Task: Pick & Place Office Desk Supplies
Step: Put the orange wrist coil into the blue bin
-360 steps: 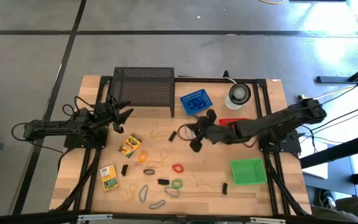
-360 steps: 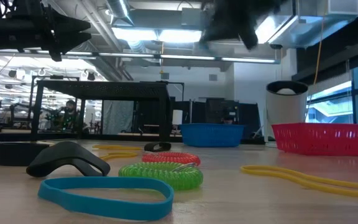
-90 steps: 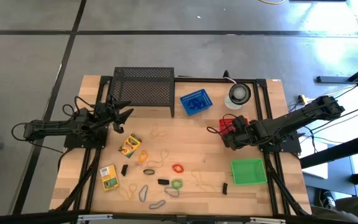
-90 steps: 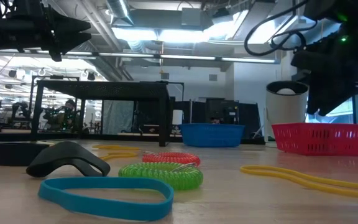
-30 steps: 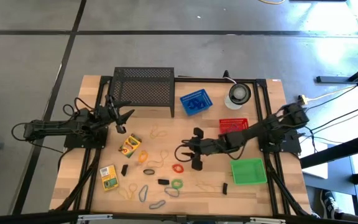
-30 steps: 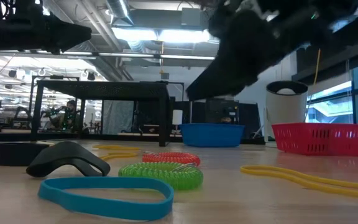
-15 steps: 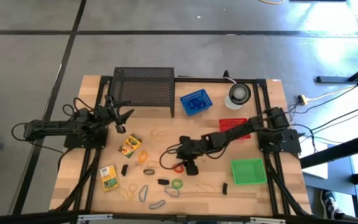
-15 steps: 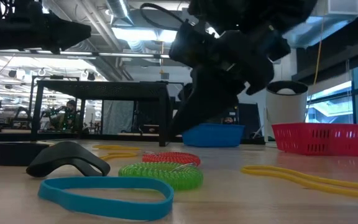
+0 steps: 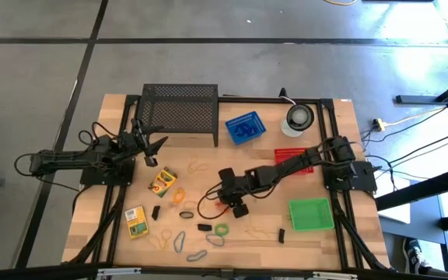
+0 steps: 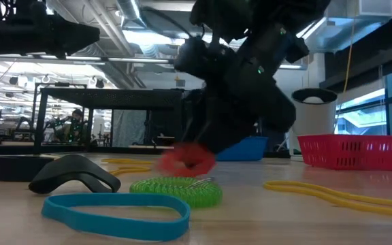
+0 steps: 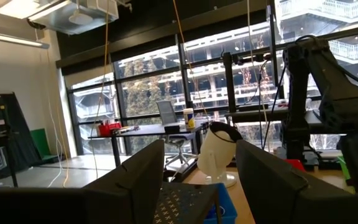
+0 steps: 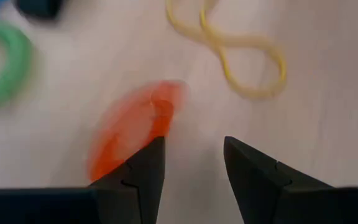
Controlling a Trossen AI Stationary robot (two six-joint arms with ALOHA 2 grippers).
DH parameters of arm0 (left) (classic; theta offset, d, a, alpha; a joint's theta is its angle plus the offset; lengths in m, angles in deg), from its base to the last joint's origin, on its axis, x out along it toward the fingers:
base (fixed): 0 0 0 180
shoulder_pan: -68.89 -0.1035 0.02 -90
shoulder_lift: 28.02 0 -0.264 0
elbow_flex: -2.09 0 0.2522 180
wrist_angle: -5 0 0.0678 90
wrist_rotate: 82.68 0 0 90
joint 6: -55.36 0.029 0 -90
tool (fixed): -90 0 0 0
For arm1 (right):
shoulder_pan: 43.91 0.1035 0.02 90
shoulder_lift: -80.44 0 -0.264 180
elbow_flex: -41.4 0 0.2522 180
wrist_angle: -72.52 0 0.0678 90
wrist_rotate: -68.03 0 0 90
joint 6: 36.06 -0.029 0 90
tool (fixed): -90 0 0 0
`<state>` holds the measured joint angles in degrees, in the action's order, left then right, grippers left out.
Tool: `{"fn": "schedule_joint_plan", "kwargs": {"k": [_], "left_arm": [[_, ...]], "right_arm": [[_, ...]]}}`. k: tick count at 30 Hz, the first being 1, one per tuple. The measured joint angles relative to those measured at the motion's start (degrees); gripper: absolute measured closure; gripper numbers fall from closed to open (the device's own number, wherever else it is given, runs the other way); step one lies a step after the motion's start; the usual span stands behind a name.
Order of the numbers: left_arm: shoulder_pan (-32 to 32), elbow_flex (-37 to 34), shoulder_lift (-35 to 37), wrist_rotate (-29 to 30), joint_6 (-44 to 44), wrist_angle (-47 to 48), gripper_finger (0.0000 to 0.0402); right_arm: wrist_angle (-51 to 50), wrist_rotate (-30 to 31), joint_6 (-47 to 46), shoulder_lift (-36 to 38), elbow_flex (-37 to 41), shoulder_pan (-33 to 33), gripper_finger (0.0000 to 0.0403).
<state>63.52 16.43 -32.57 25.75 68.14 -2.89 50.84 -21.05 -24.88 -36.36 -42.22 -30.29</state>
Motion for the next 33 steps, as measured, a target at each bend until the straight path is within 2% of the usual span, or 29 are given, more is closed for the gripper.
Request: {"fn": "schedule_joint_plan", "kwargs": {"k": [4,11,17,20,25,31,33], "left_arm": [[0.0,0.0,0.0,0.0,0.0,0.0,0.0208],[0.0,0.0,0.0,-0.1,-0.6,0.0,0.0208],[0.0,0.0,0.0,-0.1,-1.5,0.0,0.0208],[0.0,0.0,0.0,-0.1,-1.6,0.0,0.0208],[0.0,0.0,0.0,-0.1,-1.6,0.0,0.0208],[0.0,0.0,0.0,-0.1,-1.6,0.5,0.0208],[0.0,0.0,0.0,-0.1,-1.7,0.4,0.0208]], "right_arm": [[-1.1,0.8,0.0,-0.1,0.1,-0.1,0.0238],[-2.5,9.0,0.2,1.9,0.1,-0.1,0.0238],[-3.6,8.4,0.4,2.5,0.1,0.4,0.0238],[-7.1,8.9,0.1,2.6,0.1,0.4,0.0238],[-15.1,14.2,-4.2,5.4,0.1,0.3,0.0238],[-11.9,7.3,-17.7,6.6,0.1,0.4,0.0238],[-11.3,5.4,-19.7,5.7,0.1,0.8,0.0238]]}}
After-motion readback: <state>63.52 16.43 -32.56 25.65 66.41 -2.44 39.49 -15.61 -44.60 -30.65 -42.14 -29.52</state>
